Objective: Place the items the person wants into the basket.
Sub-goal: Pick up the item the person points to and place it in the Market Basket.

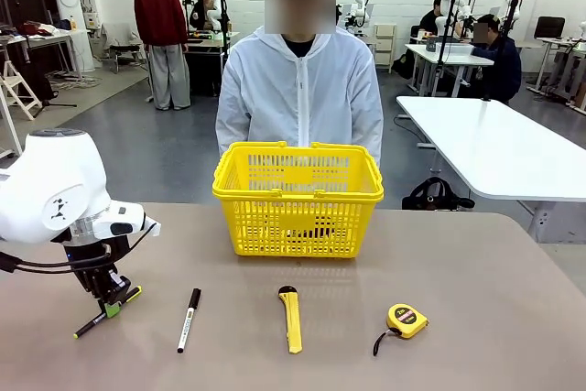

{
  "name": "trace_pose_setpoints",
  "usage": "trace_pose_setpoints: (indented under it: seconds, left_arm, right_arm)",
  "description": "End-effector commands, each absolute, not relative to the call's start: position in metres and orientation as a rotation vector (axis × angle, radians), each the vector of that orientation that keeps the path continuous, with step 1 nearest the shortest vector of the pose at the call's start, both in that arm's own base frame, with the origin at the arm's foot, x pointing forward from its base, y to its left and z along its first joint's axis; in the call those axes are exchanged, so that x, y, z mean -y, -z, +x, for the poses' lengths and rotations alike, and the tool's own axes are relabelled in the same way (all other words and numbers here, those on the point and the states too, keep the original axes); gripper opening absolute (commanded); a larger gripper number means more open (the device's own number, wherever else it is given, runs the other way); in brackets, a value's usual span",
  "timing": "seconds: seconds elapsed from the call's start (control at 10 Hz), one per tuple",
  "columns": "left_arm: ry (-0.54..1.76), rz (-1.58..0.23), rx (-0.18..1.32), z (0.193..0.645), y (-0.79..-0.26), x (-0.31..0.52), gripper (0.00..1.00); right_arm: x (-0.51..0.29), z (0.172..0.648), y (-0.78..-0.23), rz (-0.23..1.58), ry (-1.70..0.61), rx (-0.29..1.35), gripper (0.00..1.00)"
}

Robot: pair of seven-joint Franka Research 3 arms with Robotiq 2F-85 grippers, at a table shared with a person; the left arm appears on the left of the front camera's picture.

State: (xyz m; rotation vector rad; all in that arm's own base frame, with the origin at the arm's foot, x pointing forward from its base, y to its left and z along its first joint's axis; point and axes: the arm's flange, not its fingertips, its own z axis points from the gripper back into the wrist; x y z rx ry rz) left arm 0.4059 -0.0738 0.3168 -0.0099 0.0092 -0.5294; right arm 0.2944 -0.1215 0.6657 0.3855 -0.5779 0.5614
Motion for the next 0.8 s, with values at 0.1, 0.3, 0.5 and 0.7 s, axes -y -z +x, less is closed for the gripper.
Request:
trace_pose_setpoints:
  seconds: [0.1,0.3,0.5,0.7]
  left_arm:
    - [0.513,0.04,0.024,0.374,-0.437,0.061,0.0]
    - [0.512,0.04,0.074,0.381,-0.53,0.06,0.0]
    - [0.525,0.028,0.104,0.385,-0.562,0.058,0.0]
    - [0.532,0.014,0.105,0.383,-0.569,0.056,0.0]
  right_arm:
    - [0.123,0.295,-0.665,0.393,-0.564,0.58,1.0]
    - [0.123,0.295,-0.665,0.393,-0.564,0.58,1.0]
    - [0.123,0.295,-0.665,0.393,-0.564,0.58,1.0]
    - [0.123,0.295,-0.665,0.393,-0.564,0.58,1.0]
